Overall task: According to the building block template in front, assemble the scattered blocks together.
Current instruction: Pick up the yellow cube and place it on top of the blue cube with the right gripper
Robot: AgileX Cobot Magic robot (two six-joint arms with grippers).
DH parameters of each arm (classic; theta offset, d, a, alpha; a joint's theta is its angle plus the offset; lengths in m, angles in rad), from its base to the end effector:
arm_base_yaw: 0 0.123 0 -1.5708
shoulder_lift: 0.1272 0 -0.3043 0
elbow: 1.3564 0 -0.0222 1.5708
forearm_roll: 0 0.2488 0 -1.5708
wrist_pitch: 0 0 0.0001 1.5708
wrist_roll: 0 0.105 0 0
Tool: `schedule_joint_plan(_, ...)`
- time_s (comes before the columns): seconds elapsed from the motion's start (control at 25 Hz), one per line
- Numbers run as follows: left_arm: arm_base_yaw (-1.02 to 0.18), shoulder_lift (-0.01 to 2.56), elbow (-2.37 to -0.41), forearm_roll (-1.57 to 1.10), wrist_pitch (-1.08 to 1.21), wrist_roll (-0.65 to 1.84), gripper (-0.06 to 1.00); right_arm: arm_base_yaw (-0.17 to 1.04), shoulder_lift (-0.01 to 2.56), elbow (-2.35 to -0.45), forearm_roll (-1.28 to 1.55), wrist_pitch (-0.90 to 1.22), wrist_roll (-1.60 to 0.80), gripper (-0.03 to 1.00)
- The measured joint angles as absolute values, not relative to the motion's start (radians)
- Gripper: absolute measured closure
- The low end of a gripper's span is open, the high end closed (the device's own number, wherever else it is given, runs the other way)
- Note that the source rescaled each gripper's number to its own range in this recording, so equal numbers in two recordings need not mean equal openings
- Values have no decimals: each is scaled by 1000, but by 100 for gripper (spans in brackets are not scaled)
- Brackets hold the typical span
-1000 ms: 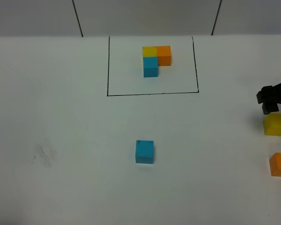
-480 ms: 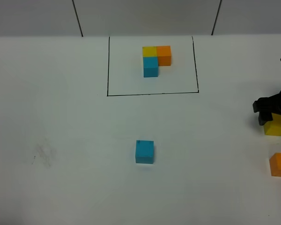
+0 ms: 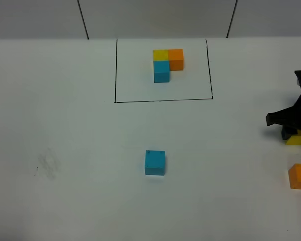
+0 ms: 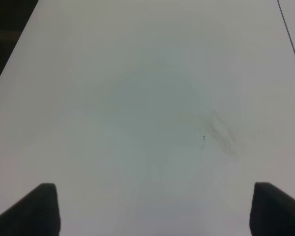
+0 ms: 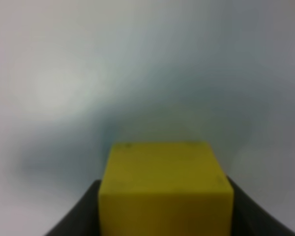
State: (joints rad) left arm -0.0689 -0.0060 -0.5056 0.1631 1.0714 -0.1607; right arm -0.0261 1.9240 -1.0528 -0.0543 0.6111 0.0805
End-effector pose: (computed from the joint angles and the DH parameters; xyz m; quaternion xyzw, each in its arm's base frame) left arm -0.0152 0.0161 0.2715 -0.0431 0.8491 0.0212 0.5261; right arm 0.3506 -0.0124 0.1296 0.0323 0.9955 -0.0151 0.0881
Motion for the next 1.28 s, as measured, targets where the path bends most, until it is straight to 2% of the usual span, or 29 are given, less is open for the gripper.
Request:
schedule_joint_plan(0.2, -69, -6, -506, 163, 1071, -161, 29, -15, 1878, -1053, -60, 613, 68, 93)
schedule_joint_plan(0.4, -69, -6, -506, 163, 1071, -161, 29, 54, 1753, -1074, -61, 661, 96, 93)
schedule_joint_plan(0.72, -69, -6, -506, 163, 1071, -161, 29, 310, 1717, -1185, -68, 722, 398, 93)
schedule_joint_plan(0.88, -69, -6, -506, 163, 1071, -161, 29, 436, 1789, -1275, -112, 803, 597, 93)
schedule_joint_plan(1.28, -69, -6, -506, 163, 1071, -161, 29, 712, 2015, -1566, -250, 969, 895, 93)
